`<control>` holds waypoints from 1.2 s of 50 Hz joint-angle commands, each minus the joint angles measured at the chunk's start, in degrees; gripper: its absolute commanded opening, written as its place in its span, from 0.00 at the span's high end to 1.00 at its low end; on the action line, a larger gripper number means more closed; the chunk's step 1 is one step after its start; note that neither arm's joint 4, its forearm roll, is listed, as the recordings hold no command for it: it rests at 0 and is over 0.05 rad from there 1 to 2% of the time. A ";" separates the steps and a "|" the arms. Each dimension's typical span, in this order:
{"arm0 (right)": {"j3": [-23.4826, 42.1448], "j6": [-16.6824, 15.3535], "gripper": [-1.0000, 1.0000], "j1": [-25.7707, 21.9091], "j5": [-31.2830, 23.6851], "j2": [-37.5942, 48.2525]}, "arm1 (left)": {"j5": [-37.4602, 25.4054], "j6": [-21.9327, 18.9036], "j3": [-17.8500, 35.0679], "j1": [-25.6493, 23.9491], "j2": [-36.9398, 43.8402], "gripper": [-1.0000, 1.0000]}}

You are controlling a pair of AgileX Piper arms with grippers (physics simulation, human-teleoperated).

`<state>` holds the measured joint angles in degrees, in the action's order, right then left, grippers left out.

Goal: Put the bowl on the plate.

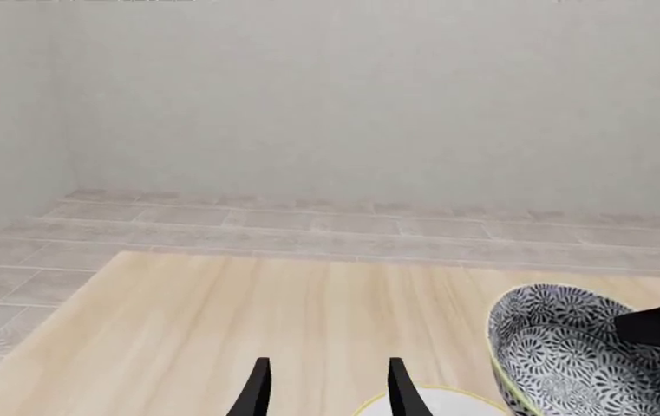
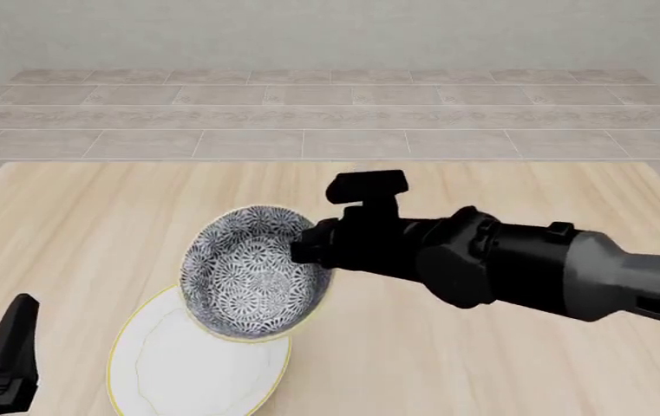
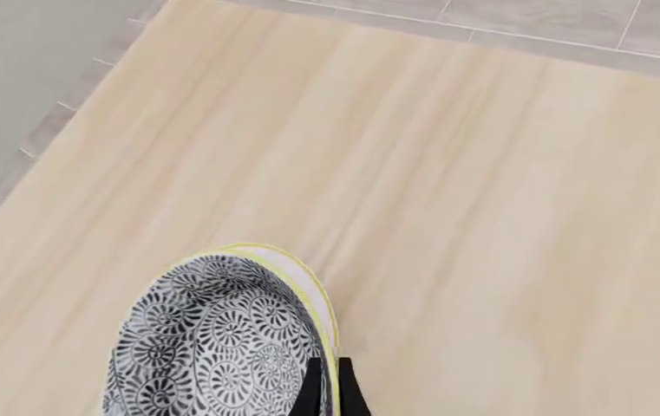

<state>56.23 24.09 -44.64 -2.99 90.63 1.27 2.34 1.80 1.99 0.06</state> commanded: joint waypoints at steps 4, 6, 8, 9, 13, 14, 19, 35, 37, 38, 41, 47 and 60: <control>2.36 2.50 1.00 -4.15 1.31 3.56 | -0.13 0.07 0.60 0.21 -0.04 0.00; 2.92 2.47 1.00 -4.37 1.31 4.18 | -0.15 0.10 0.74 0.26 -0.04 0.00; 3.62 2.72 1.00 -4.81 1.26 4.78 | -0.21 0.18 0.91 0.37 -0.05 0.00; 4.31 3.15 1.00 -5.10 1.19 5.31 | -0.28 0.25 1.08 0.48 -0.05 0.00; 5.31 3.39 1.00 -5.60 1.29 6.58 | -0.35 0.29 1.31 0.48 -0.05 0.00; 5.67 3.44 1.00 -5.75 1.31 7.00 | -0.36 0.31 1.35 0.50 -0.05 0.00; 6.87 4.08 1.00 -6.71 1.68 8.61 | -0.56 0.44 1.71 0.61 -0.05 0.00; 7.48 5.86 1.00 -7.64 3.97 12.40 | -0.64 0.73 2.08 0.64 -0.06 0.00; 7.67 6.10 1.00 -7.64 4.10 12.79 | -0.66 0.74 2.11 0.63 -0.06 0.00; 7.67 6.10 1.00 -7.64 4.10 12.79 | -0.66 0.74 2.11 0.63 -0.06 0.00; 8.17 6.28 1.00 -7.57 4.26 13.60 | -0.80 0.75 2.25 0.59 -0.06 0.00; 8.79 6.45 1.00 -7.51 4.87 14.84 | -0.98 0.86 2.40 0.70 -0.06 0.00; 10.24 6.63 1.00 -6.81 5.34 18.04 | -0.96 0.91 2.33 0.74 -0.06 0.00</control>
<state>65.27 30.19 -51.65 1.67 106.69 0.35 3.18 4.11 2.67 0.01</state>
